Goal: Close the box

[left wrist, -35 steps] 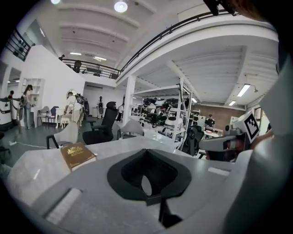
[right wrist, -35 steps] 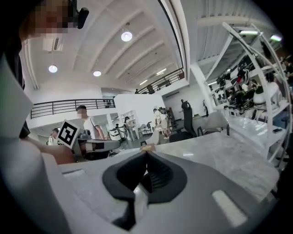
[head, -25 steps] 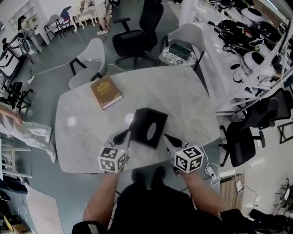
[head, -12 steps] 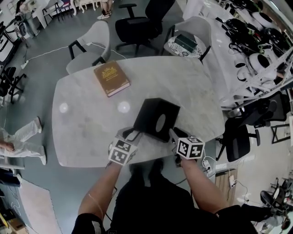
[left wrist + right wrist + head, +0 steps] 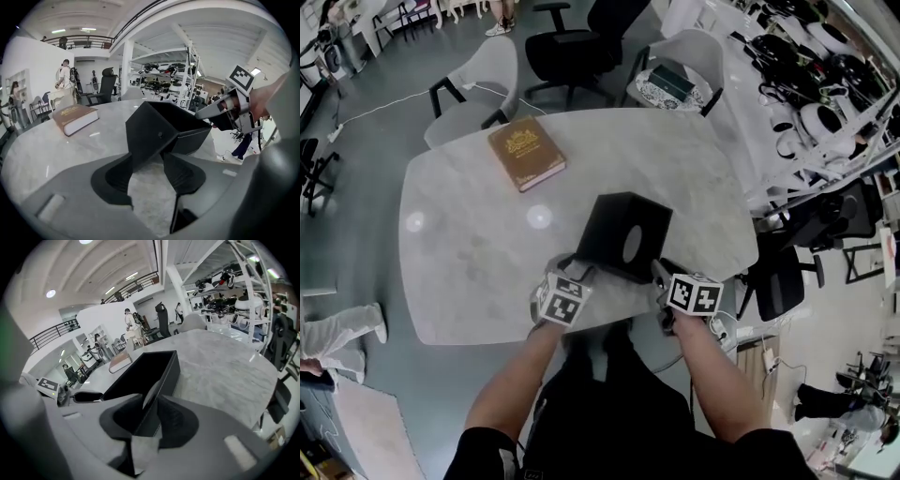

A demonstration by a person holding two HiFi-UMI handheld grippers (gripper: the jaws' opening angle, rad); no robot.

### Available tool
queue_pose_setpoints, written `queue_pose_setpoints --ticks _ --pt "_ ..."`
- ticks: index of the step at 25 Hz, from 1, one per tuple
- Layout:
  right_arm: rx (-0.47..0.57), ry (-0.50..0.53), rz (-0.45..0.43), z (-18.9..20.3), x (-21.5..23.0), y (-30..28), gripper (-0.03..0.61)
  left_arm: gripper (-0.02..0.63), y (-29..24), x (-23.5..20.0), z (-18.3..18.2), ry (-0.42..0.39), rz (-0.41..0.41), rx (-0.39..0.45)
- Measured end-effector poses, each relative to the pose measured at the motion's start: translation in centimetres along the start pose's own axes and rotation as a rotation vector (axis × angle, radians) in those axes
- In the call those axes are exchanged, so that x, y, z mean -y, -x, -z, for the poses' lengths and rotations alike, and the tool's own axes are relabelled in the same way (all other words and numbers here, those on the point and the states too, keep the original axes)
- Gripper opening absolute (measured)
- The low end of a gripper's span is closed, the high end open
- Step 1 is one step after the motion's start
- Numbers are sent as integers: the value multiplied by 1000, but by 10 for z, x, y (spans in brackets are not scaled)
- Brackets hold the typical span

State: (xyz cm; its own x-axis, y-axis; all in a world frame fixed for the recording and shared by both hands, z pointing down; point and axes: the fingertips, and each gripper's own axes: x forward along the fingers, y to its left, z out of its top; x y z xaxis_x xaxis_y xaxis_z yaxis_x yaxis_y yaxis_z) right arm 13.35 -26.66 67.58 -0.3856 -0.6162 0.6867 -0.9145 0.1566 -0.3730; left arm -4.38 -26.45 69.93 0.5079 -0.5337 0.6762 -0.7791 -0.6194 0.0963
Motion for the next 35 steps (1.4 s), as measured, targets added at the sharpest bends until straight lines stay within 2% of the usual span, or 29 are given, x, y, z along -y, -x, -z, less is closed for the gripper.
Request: queue_pose_setpoints --ticks 7,11,15,18,22,26,30,35 --pt "-33 14 54 -12 10 -14 106 206 -20 -5 6 -52 -5 -40" --pt "-65 67 90 -13 10 -18 114 218 -28 -17 12 -61 -50 -71" --pt "-71 119 118 -12 10 -18 115 256 -24 -31 16 -6 -125 -64" --pt "-61 127 108 -13 8 -19 117 258 -16 -37 11 48 -137 -34" --pt "-65 128 107 -11 8 -18 118 256 -4 -42 5 105 -115 2" --pt "-64 124 115 -12 6 -16 118 258 4 -45 0 190 -61 42" --pt "-62 117 126 -11 6 -15 118 258 10 -45 -6 168 -23 45" --pt "-68 129 129 -11 6 -14 118 256 16 -42 -10 140 72 49"
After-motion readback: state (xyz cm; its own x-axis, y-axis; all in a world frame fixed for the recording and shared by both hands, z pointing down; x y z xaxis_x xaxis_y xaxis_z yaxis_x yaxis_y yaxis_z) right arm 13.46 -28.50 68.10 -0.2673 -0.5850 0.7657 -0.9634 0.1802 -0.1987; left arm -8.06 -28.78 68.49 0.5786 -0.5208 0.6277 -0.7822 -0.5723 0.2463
